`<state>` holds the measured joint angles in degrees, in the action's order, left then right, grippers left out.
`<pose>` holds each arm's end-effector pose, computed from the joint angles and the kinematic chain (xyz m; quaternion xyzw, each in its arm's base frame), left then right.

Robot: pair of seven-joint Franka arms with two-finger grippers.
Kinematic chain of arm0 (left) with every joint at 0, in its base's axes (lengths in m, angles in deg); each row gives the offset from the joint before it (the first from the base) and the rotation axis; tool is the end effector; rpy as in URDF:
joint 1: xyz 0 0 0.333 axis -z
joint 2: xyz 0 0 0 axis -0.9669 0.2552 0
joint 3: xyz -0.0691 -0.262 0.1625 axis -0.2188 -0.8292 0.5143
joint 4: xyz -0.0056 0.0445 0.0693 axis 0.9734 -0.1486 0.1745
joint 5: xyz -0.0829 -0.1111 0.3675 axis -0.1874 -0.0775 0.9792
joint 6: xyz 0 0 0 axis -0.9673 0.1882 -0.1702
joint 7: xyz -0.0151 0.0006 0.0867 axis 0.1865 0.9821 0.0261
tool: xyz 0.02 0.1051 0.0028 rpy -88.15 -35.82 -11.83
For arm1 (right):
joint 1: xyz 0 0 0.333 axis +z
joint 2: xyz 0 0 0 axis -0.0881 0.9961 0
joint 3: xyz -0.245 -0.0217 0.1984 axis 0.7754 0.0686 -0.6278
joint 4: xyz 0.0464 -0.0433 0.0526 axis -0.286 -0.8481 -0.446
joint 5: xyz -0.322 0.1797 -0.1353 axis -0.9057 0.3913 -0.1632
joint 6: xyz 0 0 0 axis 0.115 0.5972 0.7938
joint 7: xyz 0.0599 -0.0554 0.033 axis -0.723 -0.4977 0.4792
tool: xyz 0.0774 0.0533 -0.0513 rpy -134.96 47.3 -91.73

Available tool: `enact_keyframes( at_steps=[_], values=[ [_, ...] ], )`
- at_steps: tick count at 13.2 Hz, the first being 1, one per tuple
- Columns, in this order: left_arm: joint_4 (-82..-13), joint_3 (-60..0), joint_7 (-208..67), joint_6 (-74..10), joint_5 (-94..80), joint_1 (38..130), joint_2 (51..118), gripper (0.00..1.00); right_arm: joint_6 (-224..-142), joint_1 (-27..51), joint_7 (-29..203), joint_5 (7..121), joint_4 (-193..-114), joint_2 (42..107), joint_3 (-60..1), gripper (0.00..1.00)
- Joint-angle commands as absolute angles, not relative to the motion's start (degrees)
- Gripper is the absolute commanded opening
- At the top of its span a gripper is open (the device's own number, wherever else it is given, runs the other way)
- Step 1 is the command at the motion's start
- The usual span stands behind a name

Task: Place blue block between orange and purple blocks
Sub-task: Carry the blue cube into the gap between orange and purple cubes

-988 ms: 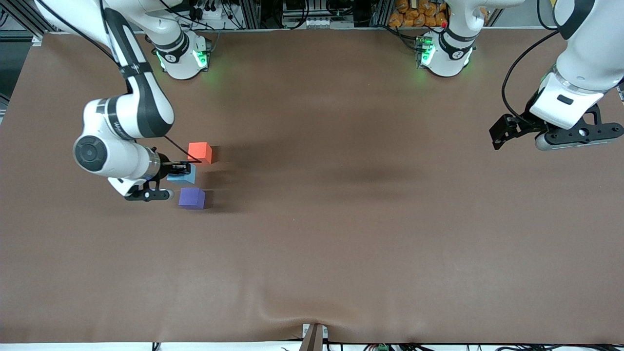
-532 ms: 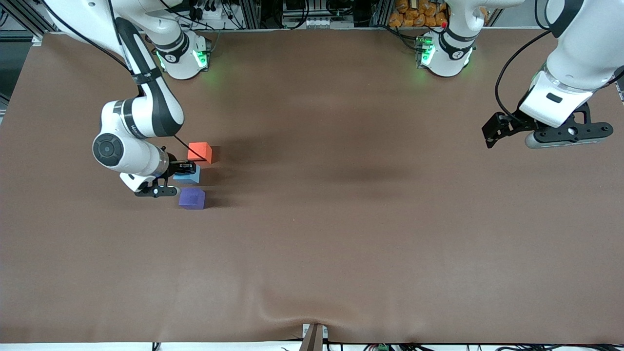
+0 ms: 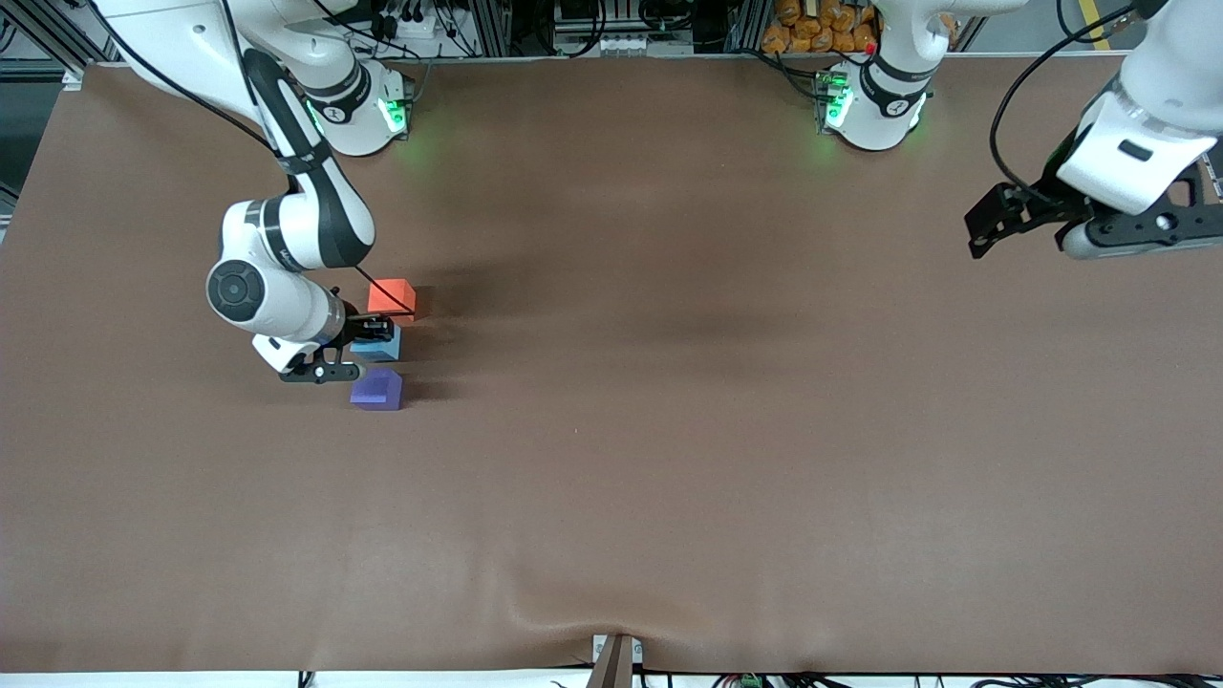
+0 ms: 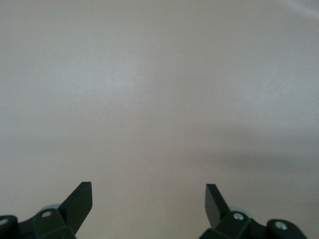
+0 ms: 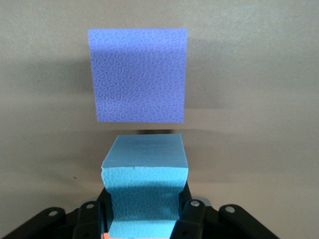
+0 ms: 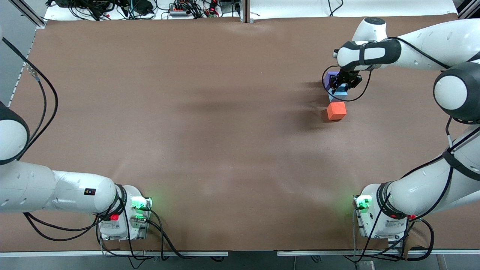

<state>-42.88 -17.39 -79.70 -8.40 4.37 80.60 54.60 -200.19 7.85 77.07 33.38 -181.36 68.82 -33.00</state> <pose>0.5263 -0.1011 0.6276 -0.9987 -0.0403 -0.0267 0.0161 0.5222 0.1030 0.2246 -0.9945 -0.0080 0.1024 0.0195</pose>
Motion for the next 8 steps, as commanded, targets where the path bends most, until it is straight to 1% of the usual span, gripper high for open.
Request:
enact_keyframes(
  at_steps=[1, 3, 7, 8],
  values=[
    [-42.5, -17.6, -77.7, -6.2, 3.0, 79.5, 54.2, 1.00, -203.8, 9.4, 76.1, 32.8, -183.1, 69.0, -33.2, 0.00],
    [-42.5, -17.6, -74.8, -6.2, 3.0, 78.7, 54.2, 1.00, -205.1, 9.7, 76.1, 32.8, -183.1, 70.2, -33.2, 0.00],
    [-42.3, -17.5, -73.6, -5.5, 3.2, 78.6, 54.2, 1.00, -205.3, 9.2, 76.2, 32.8, -183.1, 70.3, -33.1, 0.00],
    [-42.3, -17.5, -73.8, -5.4, 3.2, 78.6, 54.2, 1.00, -205.4, 9.0, 76.1, 32.8, -183.1, 70.6, -33.2, 0.03]
  ],
)
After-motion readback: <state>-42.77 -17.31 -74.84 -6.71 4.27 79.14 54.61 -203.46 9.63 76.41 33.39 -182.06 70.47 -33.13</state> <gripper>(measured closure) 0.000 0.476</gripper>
